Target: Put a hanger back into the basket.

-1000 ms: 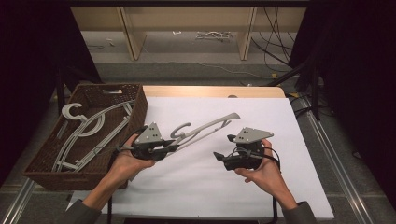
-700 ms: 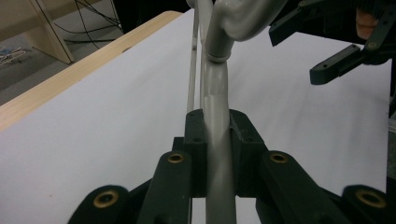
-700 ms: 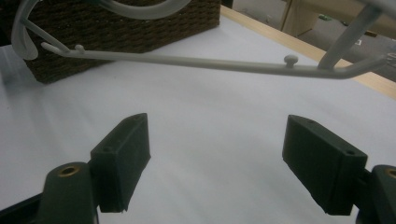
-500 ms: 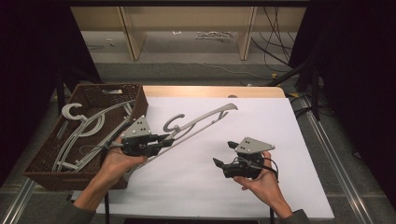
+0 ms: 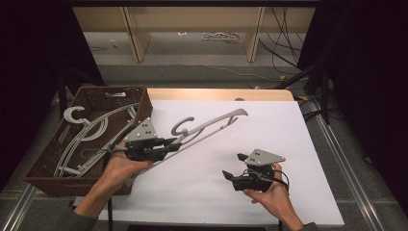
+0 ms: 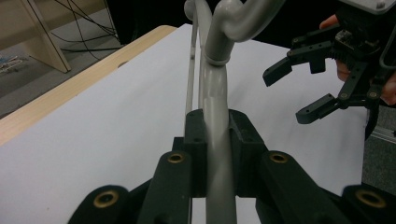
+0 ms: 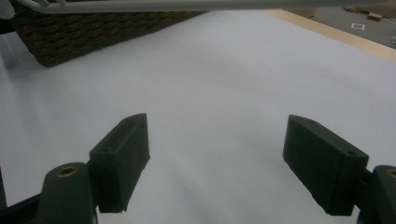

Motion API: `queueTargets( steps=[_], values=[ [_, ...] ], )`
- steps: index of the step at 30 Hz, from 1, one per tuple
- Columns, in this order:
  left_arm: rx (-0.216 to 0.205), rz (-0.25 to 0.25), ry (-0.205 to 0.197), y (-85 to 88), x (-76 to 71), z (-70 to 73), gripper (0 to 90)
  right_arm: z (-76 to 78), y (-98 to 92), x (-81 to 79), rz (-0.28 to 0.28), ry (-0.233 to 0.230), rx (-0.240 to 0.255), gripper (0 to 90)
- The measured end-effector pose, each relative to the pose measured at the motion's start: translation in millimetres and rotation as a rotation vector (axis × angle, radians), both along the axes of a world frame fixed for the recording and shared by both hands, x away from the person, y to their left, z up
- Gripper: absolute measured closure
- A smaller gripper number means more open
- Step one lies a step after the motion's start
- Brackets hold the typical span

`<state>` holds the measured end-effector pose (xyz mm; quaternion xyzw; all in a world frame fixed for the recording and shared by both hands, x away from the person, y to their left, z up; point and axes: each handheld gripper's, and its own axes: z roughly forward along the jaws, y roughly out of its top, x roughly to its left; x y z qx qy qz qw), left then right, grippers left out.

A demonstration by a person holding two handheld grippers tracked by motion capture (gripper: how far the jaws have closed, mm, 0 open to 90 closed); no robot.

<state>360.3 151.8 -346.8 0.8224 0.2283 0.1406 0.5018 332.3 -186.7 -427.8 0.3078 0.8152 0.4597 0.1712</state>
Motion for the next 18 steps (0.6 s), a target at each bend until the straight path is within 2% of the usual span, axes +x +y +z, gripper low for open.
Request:
queueTargets(
  steps=[2,3,6,7,8,10,18],
  values=[
    [-0.011,0.001,-0.007,0.4,0.6,4.0,79.2,-1.1,-1.5,-0.9,-0.001,0.004,0.007,23.7],
    [-0.011,0.002,-0.021,2.7,1.3,8.5,79.2,-1.0,-3.0,-1.2,-0.009,-0.008,0.000,23.7],
    [-0.034,0.020,-0.034,10.8,2.4,18.4,79.3,-2.3,-5.8,-3.7,-0.010,0.004,0.001,23.3],
    [-0.042,0.025,-0.034,14.2,2.8,21.5,79.3,-3.0,-6.5,-3.7,-0.008,-0.004,0.002,23.3],
    [-0.058,0.034,-0.033,18.0,3.2,25.0,79.3,-3.2,-6.9,-5.1,-0.014,0.009,0.003,23.2],
    [-0.072,0.040,-0.033,23.6,4.0,30.5,79.3,-4.0,-8.0,-5.8,-0.008,0.005,-0.001,23.2],
    [-0.169,0.064,-0.035,43.1,6.1,59.4,79.3,-5.5,-9.5,-8.5,-0.009,0.016,-0.001,23.1]
  ],
)
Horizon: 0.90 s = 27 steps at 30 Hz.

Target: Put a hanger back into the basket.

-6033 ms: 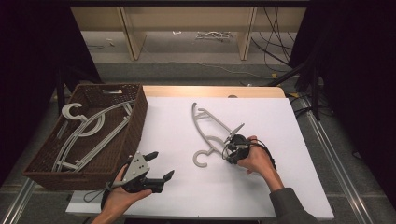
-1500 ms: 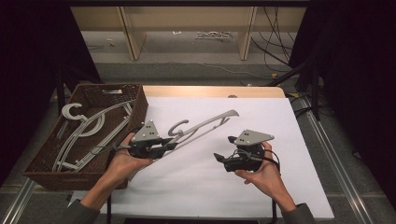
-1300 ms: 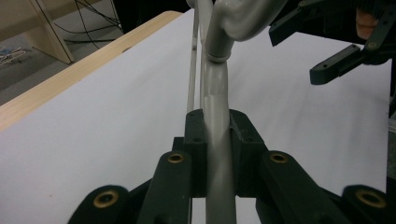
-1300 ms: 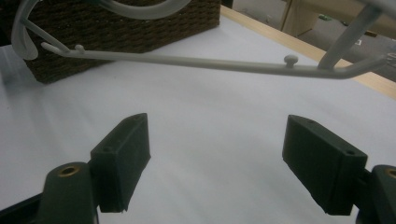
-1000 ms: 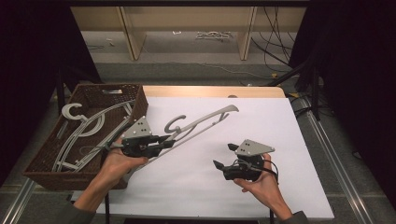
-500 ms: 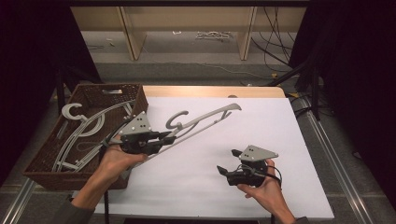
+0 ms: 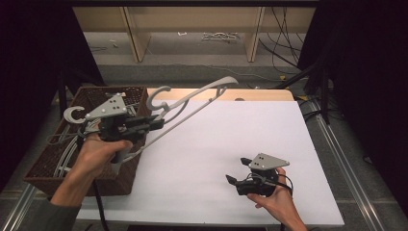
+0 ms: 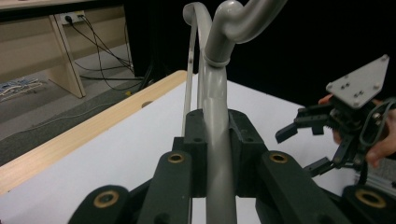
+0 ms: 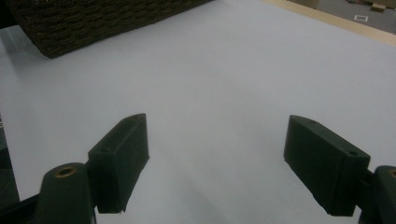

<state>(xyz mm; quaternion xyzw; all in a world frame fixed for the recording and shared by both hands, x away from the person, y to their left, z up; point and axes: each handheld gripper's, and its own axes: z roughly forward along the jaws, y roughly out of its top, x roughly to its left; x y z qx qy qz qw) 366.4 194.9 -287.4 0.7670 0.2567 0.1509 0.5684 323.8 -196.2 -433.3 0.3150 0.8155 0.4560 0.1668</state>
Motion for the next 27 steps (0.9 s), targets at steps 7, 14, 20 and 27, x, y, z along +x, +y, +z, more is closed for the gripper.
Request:
queueTargets(
  steps=[7,14,20,27],
  values=[
    [0.004,0.072,-0.032,24.7,2.2,10.0,79.3,-1.6,-0.4,0.0,0.006,0.005,-0.008,22.9],
    [-0.022,0.169,-0.022,56.3,5.7,-8.6,79.3,-3.3,0.0,-0.4,0.013,0.009,-0.016,22.9],
    [-0.022,0.236,-0.029,84.1,11.6,-14.7,79.4,-3.9,1.6,-0.7,0.018,0.010,-0.020,23.0],
    [-0.006,0.317,-0.027,113.2,18.8,-20.7,79.3,-4.0,1.7,-0.6,0.021,0.010,-0.029,23.0]
  ],
)
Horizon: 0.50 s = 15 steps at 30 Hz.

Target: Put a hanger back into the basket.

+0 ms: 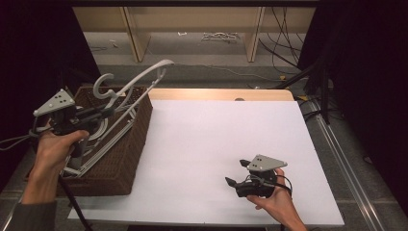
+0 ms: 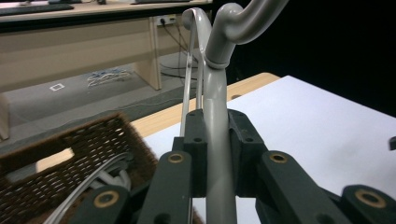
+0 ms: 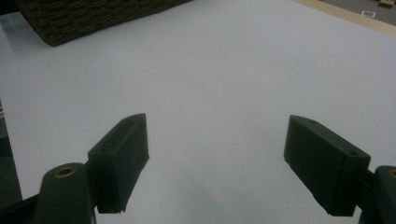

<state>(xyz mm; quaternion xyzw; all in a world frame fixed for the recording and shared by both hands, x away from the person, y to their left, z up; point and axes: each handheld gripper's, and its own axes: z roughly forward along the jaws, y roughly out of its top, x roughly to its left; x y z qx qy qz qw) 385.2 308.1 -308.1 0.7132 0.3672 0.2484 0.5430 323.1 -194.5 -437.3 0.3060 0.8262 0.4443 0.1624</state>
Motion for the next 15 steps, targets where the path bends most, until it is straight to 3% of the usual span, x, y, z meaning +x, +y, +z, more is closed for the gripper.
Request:
queueTargets(
  steps=[9,15],
  values=[
    [0.006,0.056,0.020,22.3,4.9,-9.1,79.3,-1.7,1.9,0.5,0.009,0.003,-0.007,23.1],
    [0.020,0.092,0.011,35.6,7.0,-14.1,79.4,-2.2,1.2,0.7,0.005,0.010,-0.008,23.1]
  ],
)
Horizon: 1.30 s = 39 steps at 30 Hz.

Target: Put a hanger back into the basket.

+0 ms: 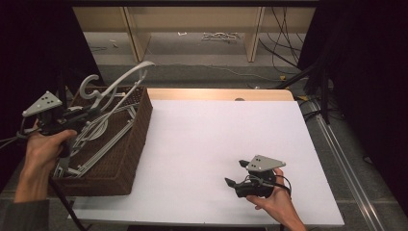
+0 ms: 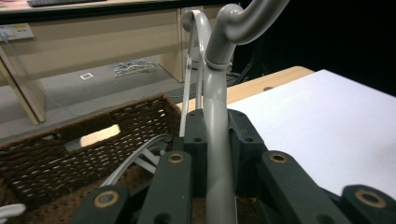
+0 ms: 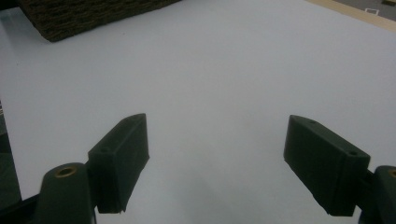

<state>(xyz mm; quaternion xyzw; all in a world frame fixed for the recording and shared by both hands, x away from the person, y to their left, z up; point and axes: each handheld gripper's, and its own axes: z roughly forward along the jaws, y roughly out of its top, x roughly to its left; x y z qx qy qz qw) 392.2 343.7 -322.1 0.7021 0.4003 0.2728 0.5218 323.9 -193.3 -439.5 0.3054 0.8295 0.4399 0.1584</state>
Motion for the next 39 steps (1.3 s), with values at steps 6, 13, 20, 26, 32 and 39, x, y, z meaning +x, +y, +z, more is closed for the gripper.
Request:
queueTargets(
  steps=[6,13,20,26,32,39],
  values=[
    [-0.007,-0.001,0.015,10.1,2.1,-6.3,79.4,-0.5,0.4,0.2,0.004,-0.004,-0.002,23.1],
    [0.009,-0.004,0.022,19.0,3.5,-11.5,79.3,-1.0,0.3,0.4,0.008,-0.006,-0.010,23.0],
    [0.036,0.005,0.045,31.7,5.0,-20.6,79.4,-1.2,1.2,0.3,0.009,-0.004,-0.011,23.0],
    [0.045,-0.010,0.053,42.1,4.6,-29.1,79.3,-1.7,1.6,0.2,0.012,0.000,-0.012,23.0],
    [0.038,-0.022,0.083,55.7,2.5,-37.8,79.3,-2.2,1.8,0.5,0.014,0.002,-0.015,23.0],
    [0.027,-0.026,0.127,66.7,1.1,-47.9,79.3,-2.9,2.2,0.4,0.017,0.012,-0.021,23.0]
  ],
)
